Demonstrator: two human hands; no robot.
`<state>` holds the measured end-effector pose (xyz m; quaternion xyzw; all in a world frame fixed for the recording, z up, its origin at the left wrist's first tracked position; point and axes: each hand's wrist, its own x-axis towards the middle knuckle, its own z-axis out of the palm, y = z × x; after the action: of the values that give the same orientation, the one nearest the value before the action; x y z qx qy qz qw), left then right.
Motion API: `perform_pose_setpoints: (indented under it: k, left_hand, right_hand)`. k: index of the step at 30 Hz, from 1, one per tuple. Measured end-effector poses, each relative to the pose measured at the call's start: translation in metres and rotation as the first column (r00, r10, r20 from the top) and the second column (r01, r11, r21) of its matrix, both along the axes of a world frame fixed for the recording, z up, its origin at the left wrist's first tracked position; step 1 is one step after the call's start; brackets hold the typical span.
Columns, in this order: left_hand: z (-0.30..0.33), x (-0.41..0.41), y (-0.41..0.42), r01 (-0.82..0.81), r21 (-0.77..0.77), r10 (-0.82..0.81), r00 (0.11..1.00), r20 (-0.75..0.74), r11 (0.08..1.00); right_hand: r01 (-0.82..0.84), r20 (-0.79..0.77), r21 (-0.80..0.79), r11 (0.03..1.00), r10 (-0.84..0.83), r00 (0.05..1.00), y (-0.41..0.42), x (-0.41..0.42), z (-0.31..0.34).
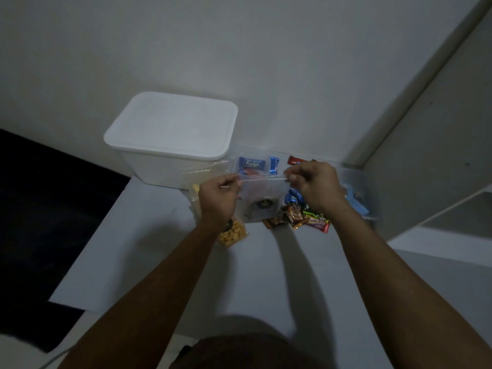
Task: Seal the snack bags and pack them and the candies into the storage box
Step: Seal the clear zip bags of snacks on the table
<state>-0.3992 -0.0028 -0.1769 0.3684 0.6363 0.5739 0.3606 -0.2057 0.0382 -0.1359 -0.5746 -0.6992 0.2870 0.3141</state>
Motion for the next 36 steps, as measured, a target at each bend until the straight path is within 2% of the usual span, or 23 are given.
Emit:
perform_pose_setpoints:
  k: [4,7,9,14,16,18,21,23,26,29,36]
  left_hand:
    - [-0.007,-0.001,-0.011,-0.073,0.008,0.073,0.994,-0.083,0.997]
    - [-0.015,-0.007,-0.021,-0.022,0.029,0.026,0.986,-0.165,0.999]
    - [-0.019,-0.014,-0.027,0.037,-0.013,-0.039,0.979,-0.2,0.999]
    - [-0.02,-0.026,-0.036,0.164,-0.211,-0.182,0.981,-0.069,0.964]
    - [-0.016,-0.026,-0.04,0.205,-0.212,-0.218,0.975,-0.038,0.955]
    - [-0.01,-0.027,-0.042,0.218,-0.15,-0.227,0.973,-0.047,0.964]
    - [-0.005,-0.03,-0.044,0.193,-0.072,-0.2,0.973,-0.115,0.979]
    - [-0.005,-0.031,-0.046,0.17,-0.068,-0.176,0.979,-0.104,0.983]
    - [-0.012,-0.04,-0.048,0.149,-0.12,-0.154,0.988,-0.03,0.981]
    - [-0.023,-0.052,-0.046,0.126,-0.203,-0.129,0.992,0.0,0.971]
    - [-0.045,-0.075,-0.037,0.058,-0.308,-0.109,0.983,-0.149,0.95]
  right_hand:
    - [0.033,-0.087,-0.065,0.997,-0.038,0.995,-0.002,-0.004,-0.004]
    - [0.015,-0.082,-0.087,0.996,-0.022,0.996,-0.002,-0.005,-0.01]
    - [0.003,-0.086,-0.103,0.995,-0.012,0.996,-0.002,-0.007,-0.011]
    - [-0.036,-0.05,-0.168,0.985,0.028,0.998,-0.004,-0.021,-0.016]
    - [-0.02,-0.033,-0.159,0.987,0.015,0.999,-0.004,-0.025,-0.016]
    - [0.001,-0.037,-0.122,0.993,-0.006,0.999,-0.004,-0.029,-0.012]
    - [0.045,-0.045,-0.045,0.998,-0.047,0.998,-0.008,-0.036,-0.007]
    - [0.057,-0.063,-0.034,0.998,-0.059,0.996,-0.014,-0.041,-0.007]
    - [0.041,-0.083,-0.101,0.994,-0.049,0.995,-0.021,-0.05,-0.014]
    - [0.034,-0.019,-0.185,0.982,-0.038,0.999,-0.02,-0.059,-0.03]
    - [-0.02,0.052,-0.284,0.959,0.037,0.998,-0.021,-0.075,-0.046]
